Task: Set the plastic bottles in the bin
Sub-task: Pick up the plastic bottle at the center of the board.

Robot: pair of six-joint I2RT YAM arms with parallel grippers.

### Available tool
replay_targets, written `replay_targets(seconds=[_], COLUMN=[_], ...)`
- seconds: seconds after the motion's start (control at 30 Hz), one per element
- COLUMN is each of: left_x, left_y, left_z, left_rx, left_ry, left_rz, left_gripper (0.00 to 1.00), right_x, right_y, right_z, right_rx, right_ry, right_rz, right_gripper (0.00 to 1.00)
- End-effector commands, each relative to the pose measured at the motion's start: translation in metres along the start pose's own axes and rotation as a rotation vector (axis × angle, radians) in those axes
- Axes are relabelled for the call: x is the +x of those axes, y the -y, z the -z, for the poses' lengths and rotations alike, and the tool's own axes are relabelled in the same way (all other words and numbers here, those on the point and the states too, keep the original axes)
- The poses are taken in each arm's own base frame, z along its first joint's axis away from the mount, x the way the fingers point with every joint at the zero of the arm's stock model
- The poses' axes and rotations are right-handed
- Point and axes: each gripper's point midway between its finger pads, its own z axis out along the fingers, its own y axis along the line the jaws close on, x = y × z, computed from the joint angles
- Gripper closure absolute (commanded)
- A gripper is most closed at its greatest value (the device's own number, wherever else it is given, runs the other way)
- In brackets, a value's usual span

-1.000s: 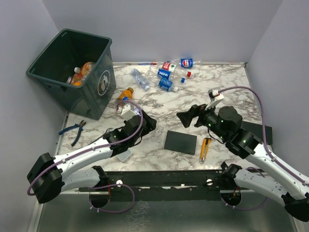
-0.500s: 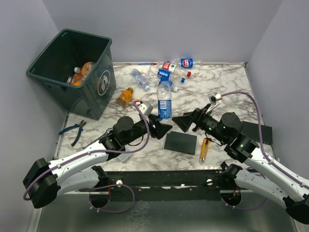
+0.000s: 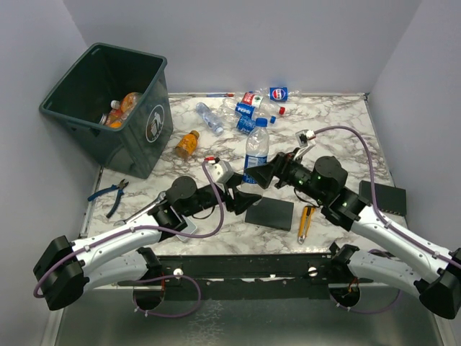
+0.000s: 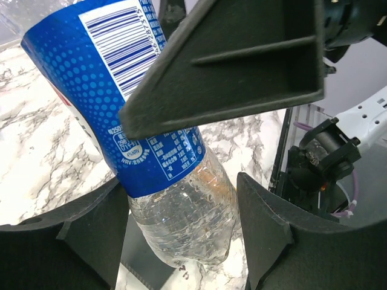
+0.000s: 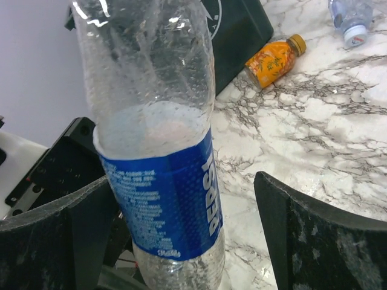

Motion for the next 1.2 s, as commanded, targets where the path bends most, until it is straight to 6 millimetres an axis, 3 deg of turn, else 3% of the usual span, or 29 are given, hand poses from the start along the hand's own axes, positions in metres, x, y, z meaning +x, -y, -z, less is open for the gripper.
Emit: replay_targets(seconds=[0.0, 0.13, 0.23, 0.27, 0.4, 0.43, 0.47, 0.67, 0.77, 0.87, 1.03, 1.17], left_x=[-0.013, -0.016, -0.018, -0.019, -0.027, -0.029, -0.033, -0.081, -0.114, -0.139, -0.161, -0.168], left_y=[0.012, 0.013, 0.012, 0.011, -0.002, -0.007, -0.011, -0.033, -0.026, -0.011, 0.019, 0.025], left_z=[0.001, 0.0, -0.001, -0.001, 0.002, 0.005, 0.009, 0.042, 0.045, 0.027, -0.014, -0.032], left_rx=[0.041, 0.034, 0.021, 0.011, -0.082, -0.116, -0.147, -0.347, -0.333, -0.252, -0.047, 0.023], left_ry=[0.047, 0.057, 0.064, 0.067, 0.093, 0.098, 0.106, 0.202, 0.262, 0.249, 0.198, 0.192], left_rz=[-0.045, -0.047, -0.047, -0.04, 0.012, 0.025, 0.031, 0.04, 0.063, 0.111, 0.198, 0.232], left_gripper=[0.87, 0.87, 0.85, 0.78, 0.15, 0.05, 0.01, 0.01, 0.01, 0.01, 0.01, 0.01], right_x=[-0.001, 0.008, 0.013, 0.014, 0.004, -0.002, -0.007, -0.023, -0.007, 0.004, 0.007, 0.009], right_y=[-0.015, -0.008, -0.008, -0.009, -0.008, -0.008, -0.006, -0.004, -0.004, -0.008, -0.009, -0.008], right_z=[-0.006, -0.012, -0.014, -0.013, -0.004, 0.001, 0.006, 0.038, 0.046, 0.049, 0.051, 0.052], right_rx=[-0.067, -0.052, -0.068, -0.078, -0.074, -0.065, -0.054, -0.03, -0.068, -0.118, -0.134, -0.13], right_ry=[-0.007, -0.026, -0.042, -0.045, -0.012, 0.004, 0.019, 0.053, -0.028, -0.082, -0.089, -0.094], right_rz=[-0.013, -0.026, -0.019, -0.001, 0.11, 0.151, 0.201, 0.448, 0.504, 0.531, 0.541, 0.531], right_gripper=[0.07, 0.16, 0.34, 0.4, 0.54, 0.56, 0.57, 0.62, 0.62, 0.63, 0.63, 0.64])
